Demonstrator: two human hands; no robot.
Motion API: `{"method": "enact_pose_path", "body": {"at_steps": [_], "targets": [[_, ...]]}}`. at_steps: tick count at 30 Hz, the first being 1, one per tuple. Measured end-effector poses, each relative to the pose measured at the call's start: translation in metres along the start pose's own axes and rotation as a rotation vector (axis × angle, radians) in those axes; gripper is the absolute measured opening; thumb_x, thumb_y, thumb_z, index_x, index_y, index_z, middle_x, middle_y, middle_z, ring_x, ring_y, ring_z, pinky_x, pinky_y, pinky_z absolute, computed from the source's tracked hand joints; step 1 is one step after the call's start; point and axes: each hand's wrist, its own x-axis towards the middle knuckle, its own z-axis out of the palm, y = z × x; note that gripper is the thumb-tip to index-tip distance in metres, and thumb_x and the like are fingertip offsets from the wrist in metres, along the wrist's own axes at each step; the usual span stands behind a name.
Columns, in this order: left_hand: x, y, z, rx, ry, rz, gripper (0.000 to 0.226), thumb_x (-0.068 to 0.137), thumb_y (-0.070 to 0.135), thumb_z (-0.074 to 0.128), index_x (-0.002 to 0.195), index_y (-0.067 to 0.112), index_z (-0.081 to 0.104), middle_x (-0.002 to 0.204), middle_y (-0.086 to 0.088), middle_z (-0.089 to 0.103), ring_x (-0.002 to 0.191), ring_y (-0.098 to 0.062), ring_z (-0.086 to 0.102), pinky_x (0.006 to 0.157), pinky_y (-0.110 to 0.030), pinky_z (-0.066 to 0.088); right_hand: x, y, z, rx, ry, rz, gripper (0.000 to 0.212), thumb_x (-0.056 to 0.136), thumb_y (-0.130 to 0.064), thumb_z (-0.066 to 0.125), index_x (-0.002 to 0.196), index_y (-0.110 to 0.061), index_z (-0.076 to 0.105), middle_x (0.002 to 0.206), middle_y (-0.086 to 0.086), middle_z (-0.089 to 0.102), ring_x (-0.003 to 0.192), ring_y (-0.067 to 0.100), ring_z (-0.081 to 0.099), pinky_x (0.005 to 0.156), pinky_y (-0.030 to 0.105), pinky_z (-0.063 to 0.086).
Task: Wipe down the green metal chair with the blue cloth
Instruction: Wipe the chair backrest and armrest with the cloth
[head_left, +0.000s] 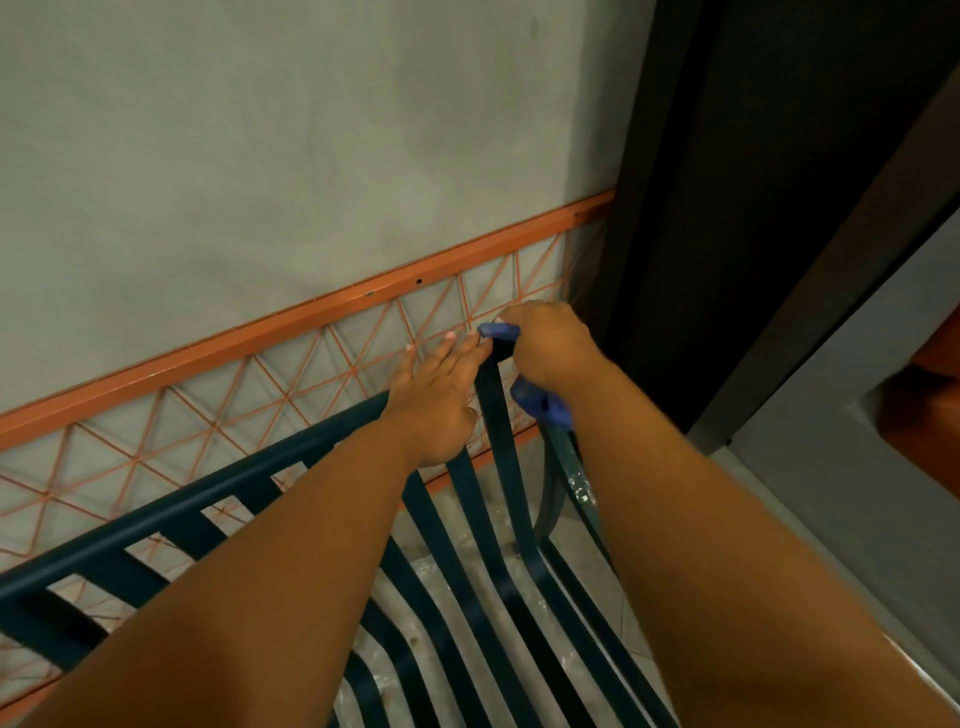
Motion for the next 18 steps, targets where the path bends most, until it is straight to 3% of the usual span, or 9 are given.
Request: {"method": "enact_pose_path", "body": {"at_steps": [4,6,9,13,16,18], "targets": [[0.000,0.001,0.000,0.005,0.009,0.000,0.077,0.095,0.017,0.045,0.152,0.027,-0.006,0.159,0.009,-0.012,0.146,-0.012,-0.014,0.117,-0.044,-0.012,0.016,0.021,-0.020,0.515,-0.074,0.101,0.033,0.091,0.006,0.040,0.111,-0.001,0.065,0.116,0.018,0.063,0.111,0.032,0.056,0.100,0.036,0.044],[0.001,0.001,0.000,0.011,0.017,-0.003,0.078,0.095,0.017,0.046,0.152,0.028,-0.006,0.159,0.009,-0.012,0.146,-0.012,-0.014,0.117,-0.045,-0.011,0.025,0.027,-0.022,0.566,-0.130,0.140,0.033,0.090,0.004,0.040,0.112,-0.001,0.064,0.117,0.018,0.063,0.113,0.034,0.056,0.101,0.042,0.044],[0.000,0.002,-0.001,0.007,0.009,-0.004,0.079,0.095,0.015,0.046,0.151,0.028,-0.007,0.159,0.009,-0.014,0.145,-0.011,-0.014,0.117,-0.045,-0.011,0.035,0.031,-0.020,0.519,-0.222,0.155,0.030,0.094,-0.006,0.045,0.119,-0.003,0.061,0.117,0.009,0.061,0.116,0.029,0.055,0.100,0.040,0.045],[-0.001,0.001,0.000,0.009,0.007,0.003,0.078,0.096,0.017,0.044,0.151,0.029,-0.010,0.159,0.010,-0.016,0.145,-0.010,-0.016,0.116,-0.045,-0.013,0.040,0.027,-0.015,0.553,-0.238,0.100,0.020,0.085,-0.026,0.064,0.091,-0.008,0.071,0.094,0.011,0.071,0.093,0.028,0.065,0.090,0.042,0.052],[0.000,0.001,0.002,0.009,0.015,0.001,0.082,0.093,0.013,0.047,0.151,0.030,-0.009,0.159,0.010,-0.015,0.145,-0.010,-0.015,0.116,-0.044,-0.014,0.022,0.028,-0.009,0.861,-0.167,0.132,0.016,0.089,-0.007,0.054,0.083,-0.004,0.068,0.081,0.010,0.070,0.080,0.024,0.067,0.076,0.032,0.057],[0.001,0.001,0.002,0.011,0.020,0.000,0.084,0.091,0.012,0.048,0.151,0.030,-0.008,0.159,0.010,-0.014,0.145,-0.010,-0.014,0.116,-0.044,-0.014,0.015,0.033,-0.009,1.010,-0.198,0.184,0.033,0.087,0.008,0.037,0.080,-0.006,0.066,0.080,0.014,0.067,0.074,0.025,0.065,0.064,0.027,0.056]]}}
